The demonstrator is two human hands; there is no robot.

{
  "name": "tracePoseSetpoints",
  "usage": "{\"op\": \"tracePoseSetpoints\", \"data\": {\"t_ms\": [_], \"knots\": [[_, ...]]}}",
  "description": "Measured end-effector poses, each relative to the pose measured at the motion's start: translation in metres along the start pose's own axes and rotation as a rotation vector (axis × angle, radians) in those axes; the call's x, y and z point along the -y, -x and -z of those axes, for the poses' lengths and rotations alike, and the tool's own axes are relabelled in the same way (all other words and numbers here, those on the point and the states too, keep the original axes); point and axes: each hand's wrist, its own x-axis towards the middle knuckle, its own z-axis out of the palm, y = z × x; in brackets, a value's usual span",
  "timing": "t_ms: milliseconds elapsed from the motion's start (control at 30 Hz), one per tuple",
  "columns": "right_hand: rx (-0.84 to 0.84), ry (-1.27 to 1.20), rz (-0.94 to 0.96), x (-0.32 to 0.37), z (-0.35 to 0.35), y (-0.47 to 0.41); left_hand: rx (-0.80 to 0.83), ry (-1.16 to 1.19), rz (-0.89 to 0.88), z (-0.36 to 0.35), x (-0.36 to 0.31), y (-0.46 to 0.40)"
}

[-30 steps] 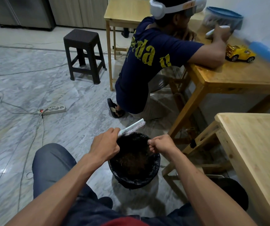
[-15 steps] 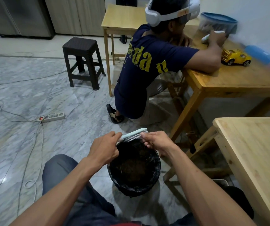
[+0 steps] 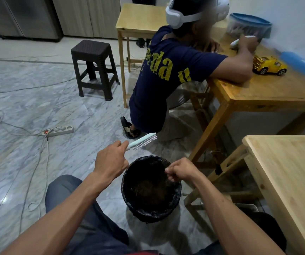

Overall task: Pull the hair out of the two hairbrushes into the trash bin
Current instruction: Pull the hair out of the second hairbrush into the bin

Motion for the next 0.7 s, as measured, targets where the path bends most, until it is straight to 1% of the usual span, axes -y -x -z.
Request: {"op": "tracePoseSetpoints", "data": {"t_ms": [100,167,233,367,433,533,600,700], "knots": [[0.188,0.057,-0.042,0.01,-0.005,0.001,0.008,0.003,-0.007,0.001,0.0,-0.001],[0.244,0.079,-0.062,0.017,-0.003,-0.004,0.02,0.009,-0.01,0.001,-0.001,-0.001],[0.23,0.023,-0.025,0.023,-0.001,-0.008,0.037,0.028,-0.014,0.002,-0.003,-0.001],[0.154,-0.22,0.119,0.034,-0.003,-0.013,0.072,0.128,-0.043,0.002,-0.009,-0.001],[0.182,-0.34,0.157,0.038,-0.008,-0.015,0.086,0.173,-0.065,0.0,-0.011,-0.003],[0.265,-0.504,0.164,0.043,-0.014,-0.01,0.114,0.236,-0.097,-0.004,-0.012,-0.005],[0.265,-0.559,0.187,0.043,-0.019,-0.01,0.121,0.263,-0.106,-0.005,-0.011,-0.005],[0.161,-0.547,0.17,0.037,-0.021,-0.01,0.115,0.292,-0.092,-0.005,-0.008,-0.004]]}}
